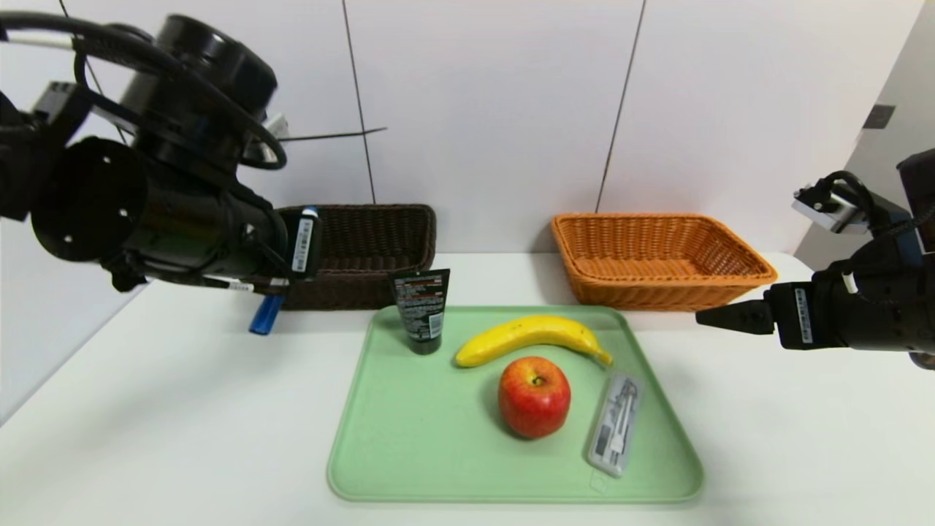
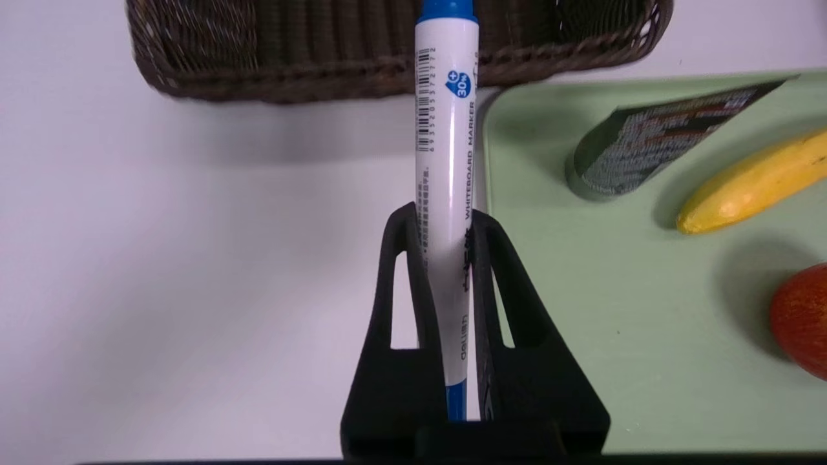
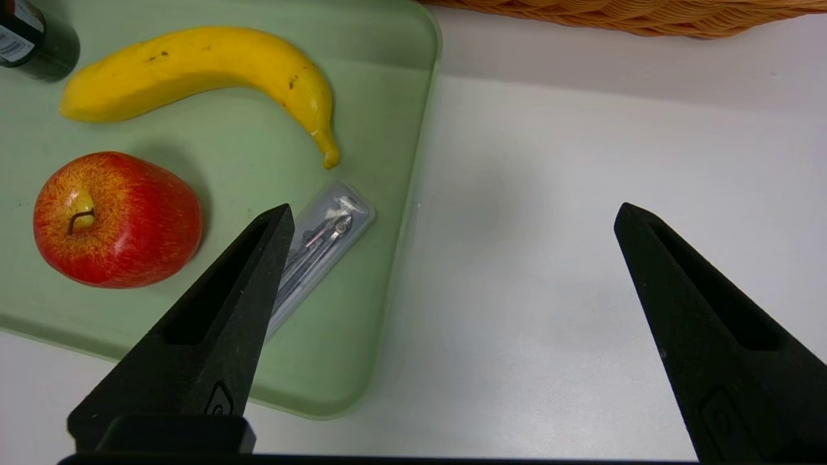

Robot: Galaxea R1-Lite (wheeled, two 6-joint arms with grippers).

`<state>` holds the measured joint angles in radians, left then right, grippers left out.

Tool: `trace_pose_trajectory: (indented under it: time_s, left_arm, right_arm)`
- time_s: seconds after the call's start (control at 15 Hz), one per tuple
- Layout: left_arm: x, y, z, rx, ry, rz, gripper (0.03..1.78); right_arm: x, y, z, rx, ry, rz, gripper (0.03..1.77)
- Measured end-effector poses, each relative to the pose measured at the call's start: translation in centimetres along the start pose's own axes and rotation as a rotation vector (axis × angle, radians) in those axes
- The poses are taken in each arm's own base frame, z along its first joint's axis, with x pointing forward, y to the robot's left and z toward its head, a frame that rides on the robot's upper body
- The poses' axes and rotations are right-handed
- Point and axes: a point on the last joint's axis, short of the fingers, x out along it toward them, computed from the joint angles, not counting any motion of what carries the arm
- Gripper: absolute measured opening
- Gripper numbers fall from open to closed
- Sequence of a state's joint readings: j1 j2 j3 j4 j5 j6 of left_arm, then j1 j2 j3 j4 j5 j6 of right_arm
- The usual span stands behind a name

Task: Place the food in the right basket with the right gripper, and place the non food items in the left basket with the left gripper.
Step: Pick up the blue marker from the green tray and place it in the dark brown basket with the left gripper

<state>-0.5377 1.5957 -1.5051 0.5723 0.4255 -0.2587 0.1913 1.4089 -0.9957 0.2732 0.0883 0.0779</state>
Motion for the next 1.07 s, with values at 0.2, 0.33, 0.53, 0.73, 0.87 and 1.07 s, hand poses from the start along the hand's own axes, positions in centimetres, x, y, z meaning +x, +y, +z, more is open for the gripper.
trace_pose_trajectory:
  time_s: [0.2, 0.33, 0.53, 0.73, 0.87, 1.07]
  left_arm:
    - [0.7, 1.8, 3.4, 0.173, -0.074, 0.034, 0.18]
    - [1.9, 2.4, 4.7, 0.3, -0.088, 0.067, 0.18]
    - [4.7, 2.6, 5.9, 0.452, -0.071, 0.1, 0.18]
    - [8.2, 2.7, 6.2, 0.59, -0.02, 0.119, 0.18]
    - [10.8, 2.4, 6.0, 0.636, -0.005, 0.126, 0.18]
    - [14.1, 1.8, 5.9, 0.666, -0.034, 0.137, 0.18]
  right_arm:
    - [-0.2, 0.1, 0.0, -0.006, -0.006, 0.005, 1.71]
    - [-0.3, 0.1, 0.0, -0.007, -0.009, 0.006, 1.71]
    - [-0.5, 0.3, 0.3, -0.017, -0.023, 0.012, 1.71]
    - [-0.8, 0.5, 0.5, -0.024, -0.043, 0.015, 1.71]
    - [-0.9, 0.6, 0.9, -0.027, -0.081, 0.019, 1.71]
    - [-1.1, 0.6, 0.9, -0.028, -0.093, 0.017, 1.71]
